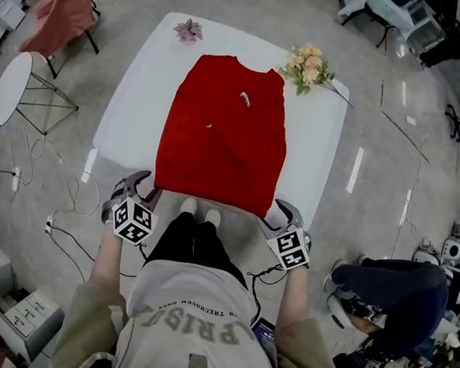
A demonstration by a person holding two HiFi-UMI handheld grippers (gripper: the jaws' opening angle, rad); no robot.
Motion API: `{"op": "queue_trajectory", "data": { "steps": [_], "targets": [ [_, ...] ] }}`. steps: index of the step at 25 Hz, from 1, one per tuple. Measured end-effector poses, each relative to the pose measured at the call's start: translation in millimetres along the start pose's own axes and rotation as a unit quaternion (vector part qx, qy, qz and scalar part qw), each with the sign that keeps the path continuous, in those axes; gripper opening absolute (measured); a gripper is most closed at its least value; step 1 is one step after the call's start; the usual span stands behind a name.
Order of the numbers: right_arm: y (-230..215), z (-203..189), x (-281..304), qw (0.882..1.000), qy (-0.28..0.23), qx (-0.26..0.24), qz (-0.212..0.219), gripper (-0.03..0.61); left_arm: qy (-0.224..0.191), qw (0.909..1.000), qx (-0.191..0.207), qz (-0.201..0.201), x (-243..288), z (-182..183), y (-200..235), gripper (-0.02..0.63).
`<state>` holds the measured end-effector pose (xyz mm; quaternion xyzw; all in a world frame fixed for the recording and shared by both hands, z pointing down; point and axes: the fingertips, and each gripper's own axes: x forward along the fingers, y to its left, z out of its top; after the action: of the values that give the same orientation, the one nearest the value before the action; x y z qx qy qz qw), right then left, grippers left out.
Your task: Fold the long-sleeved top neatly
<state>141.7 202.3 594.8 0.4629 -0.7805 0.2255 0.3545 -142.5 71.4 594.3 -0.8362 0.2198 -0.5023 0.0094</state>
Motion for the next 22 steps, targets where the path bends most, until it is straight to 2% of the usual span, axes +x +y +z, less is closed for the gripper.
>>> {"op": "queue_trajectory", "data": {
  "steps": [2,4,5,7,9,13,15,16,19,20,22],
  "targets": [
    [1,7,-9,1.000,-0.002,-0.005,0.007,0.275,-0.026,0.9970,0.060,-0.042,-3,29,-5,0.240],
    [1,9,-11,1.000,0.006,-0.015,0.005,0.275,-0.035,0.9888,0.116,-0.087,10,56,-14,0.263],
    [2,8,-11,1.000,0.011,-0.018,0.004,0.275,-0.019,0.9836,0.144,-0.106,21,60,-20,0.276],
    [5,7,-7,0.999,0.022,-0.022,0.006,0.275,0.041,0.9702,0.197,-0.136,38,52,-31,0.277],
    [10,6,-4,0.999,0.035,-0.031,0.011,0.275,0.069,0.9619,0.222,-0.144,41,39,-36,0.278],
    [12,-5,4,0.996,0.066,-0.047,0.022,0.275,0.066,0.9589,0.218,-0.169,33,17,-52,0.278],
    [13,-11,6,0.996,0.076,-0.048,0.028,0.276,0.056,0.9605,0.211,-0.172,29,7,-58,0.283],
    [13,-12,6,0.995,0.078,-0.050,0.030,0.275,0.048,0.9645,0.199,-0.167,24,5,-56,0.284],
    [14,-8,-1,0.995,0.076,-0.062,0.030,0.276,0.015,0.9832,0.121,-0.136,1,5,-35,0.287],
    [15,-7,-3,0.994,0.076,-0.068,0.029,0.276,0.011,0.9864,0.108,-0.124,-3,2,-31,0.289],
    [18,-9,-2,0.993,0.078,-0.081,0.030,0.276,0.018,0.9865,0.121,-0.109,2,-10,-33,0.314]
  ]
}}
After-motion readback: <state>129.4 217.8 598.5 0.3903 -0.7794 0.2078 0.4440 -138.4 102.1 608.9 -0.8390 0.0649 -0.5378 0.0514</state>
